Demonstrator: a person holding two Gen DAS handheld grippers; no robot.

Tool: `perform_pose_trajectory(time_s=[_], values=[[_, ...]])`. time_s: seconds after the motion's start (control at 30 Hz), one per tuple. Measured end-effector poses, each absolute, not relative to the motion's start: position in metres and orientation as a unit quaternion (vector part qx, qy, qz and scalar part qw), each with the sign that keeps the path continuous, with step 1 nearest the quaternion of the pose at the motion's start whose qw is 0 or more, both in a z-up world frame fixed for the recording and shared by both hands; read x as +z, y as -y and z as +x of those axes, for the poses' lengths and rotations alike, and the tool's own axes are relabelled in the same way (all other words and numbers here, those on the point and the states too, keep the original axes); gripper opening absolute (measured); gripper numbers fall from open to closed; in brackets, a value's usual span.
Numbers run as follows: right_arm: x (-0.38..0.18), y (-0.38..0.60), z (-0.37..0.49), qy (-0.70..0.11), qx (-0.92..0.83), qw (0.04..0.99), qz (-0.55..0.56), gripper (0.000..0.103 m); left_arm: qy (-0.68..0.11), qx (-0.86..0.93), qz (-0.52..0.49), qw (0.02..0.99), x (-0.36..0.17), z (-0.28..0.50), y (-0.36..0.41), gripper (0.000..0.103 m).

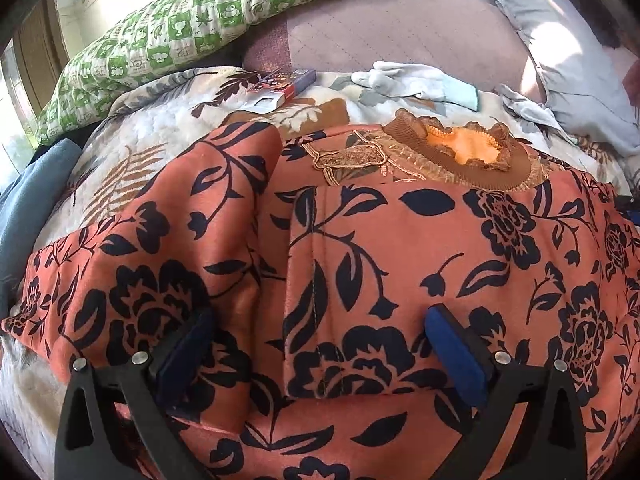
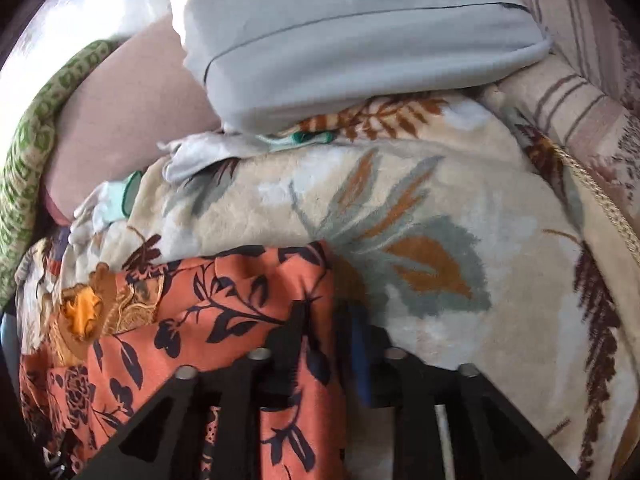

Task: Fold small clothes
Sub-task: 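Move the left tool to the blouse sleeve and grasp its cuff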

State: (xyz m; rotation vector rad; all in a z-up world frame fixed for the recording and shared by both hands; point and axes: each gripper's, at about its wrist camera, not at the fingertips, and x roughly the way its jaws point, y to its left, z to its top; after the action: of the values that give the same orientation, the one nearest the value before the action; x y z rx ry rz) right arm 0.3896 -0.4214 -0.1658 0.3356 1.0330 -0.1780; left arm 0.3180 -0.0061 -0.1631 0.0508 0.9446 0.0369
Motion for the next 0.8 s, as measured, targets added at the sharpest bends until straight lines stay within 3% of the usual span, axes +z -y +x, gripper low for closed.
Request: perform_pose_trajectory(time_s=[0.03,0.2,0.27,0.33,0.47,0.57,0.6,0.67,0.8], values=[[-0.155,0.426,0.381,-0.481,-0.097,0.856,0.160,0.071,-0.455,0.018,0.025,0.890,-0.163,0.318,0.006,0.103],[-0.122,0.423,0.325,-0.458,0.013,0.858,0.232,0.071,-0.454,0.021,0.029,0.890,-0.157,0.314,0.007,0.103],[-0.135,0.413,0.307,-0.473,0.072,0.840,0.255,0.073,-0.455,0.016,0.023,0.890,-0.149,0.308,0.006,0.103],[-0.180,0.416,0.307,-0.539,0.048,0.801,0.256,0.074,-0.448,0.013,0.009,0.894,-0.136,0.300,0.001,0.103],[-0.178,0.436,0.291,-0.498,0.031,0.798,0.339,0.072,-0.415,0.002,-0.006,0.910,-0.101,0.267,-0.018,0.103],[-0.161,0.423,0.286,-0.461,0.052,0.830,0.309,0.080,-0.401,0.009,-0.028,0.916,-0.085,0.244,-0.042,0.103],[-0.174,0.419,0.292,-0.488,0.049,0.823,0.286,0.081,-0.400,0.017,-0.037,0.915,-0.082,0.238,-0.051,0.103],[-0.201,0.424,0.300,-0.549,-0.019,0.793,0.261,0.070,-0.396,0.033,-0.060,0.916,-0.076,0.225,-0.072,0.103],[-0.148,0.387,0.297,-0.484,-0.010,0.846,0.223,0.071,-0.379,0.071,-0.100,0.917,-0.071,0.198,-0.117,0.103]])
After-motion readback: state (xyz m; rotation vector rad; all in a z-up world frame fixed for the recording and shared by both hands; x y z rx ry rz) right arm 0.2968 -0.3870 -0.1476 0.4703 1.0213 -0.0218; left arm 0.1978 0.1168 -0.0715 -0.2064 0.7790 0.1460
